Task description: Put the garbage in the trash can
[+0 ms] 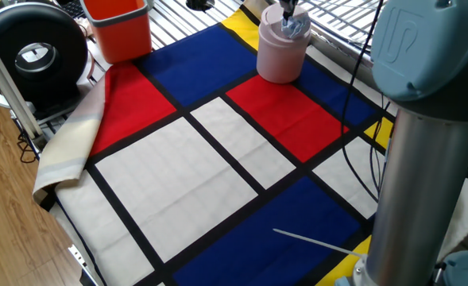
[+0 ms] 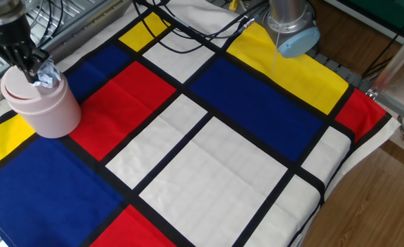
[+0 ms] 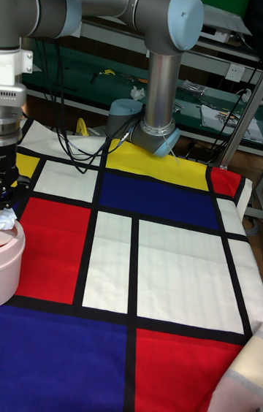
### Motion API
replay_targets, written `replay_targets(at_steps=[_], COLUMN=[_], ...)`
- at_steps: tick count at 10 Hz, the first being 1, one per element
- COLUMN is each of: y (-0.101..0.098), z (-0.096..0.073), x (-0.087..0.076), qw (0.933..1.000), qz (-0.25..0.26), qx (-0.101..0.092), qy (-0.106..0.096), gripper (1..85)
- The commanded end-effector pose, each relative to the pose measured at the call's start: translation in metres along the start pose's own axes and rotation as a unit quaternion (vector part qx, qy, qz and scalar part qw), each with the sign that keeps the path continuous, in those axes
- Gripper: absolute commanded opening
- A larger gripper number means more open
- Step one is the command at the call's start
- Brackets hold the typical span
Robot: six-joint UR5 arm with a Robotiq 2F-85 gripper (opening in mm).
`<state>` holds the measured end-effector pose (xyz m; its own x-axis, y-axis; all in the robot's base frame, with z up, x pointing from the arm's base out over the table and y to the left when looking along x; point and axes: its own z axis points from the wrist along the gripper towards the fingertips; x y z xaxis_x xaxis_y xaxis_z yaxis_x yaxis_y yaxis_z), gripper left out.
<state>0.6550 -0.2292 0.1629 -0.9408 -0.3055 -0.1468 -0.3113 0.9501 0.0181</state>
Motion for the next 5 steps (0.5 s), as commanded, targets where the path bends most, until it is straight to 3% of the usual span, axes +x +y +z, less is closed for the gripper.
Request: replay_targets(at_steps=[1, 3, 5], y=[0.000, -0.004, -0.011], z=[-0.002, -0.021, -0.023], x=[0.004, 0.015, 0.019], qw=[1.0000, 0.9998, 0.9993], qz=[0.002, 0.001, 0.002], qx=[-0.001, 0.003, 0.018], qy=[0.003, 0.019, 0.032], gripper=[1.0, 1.0, 1.0])
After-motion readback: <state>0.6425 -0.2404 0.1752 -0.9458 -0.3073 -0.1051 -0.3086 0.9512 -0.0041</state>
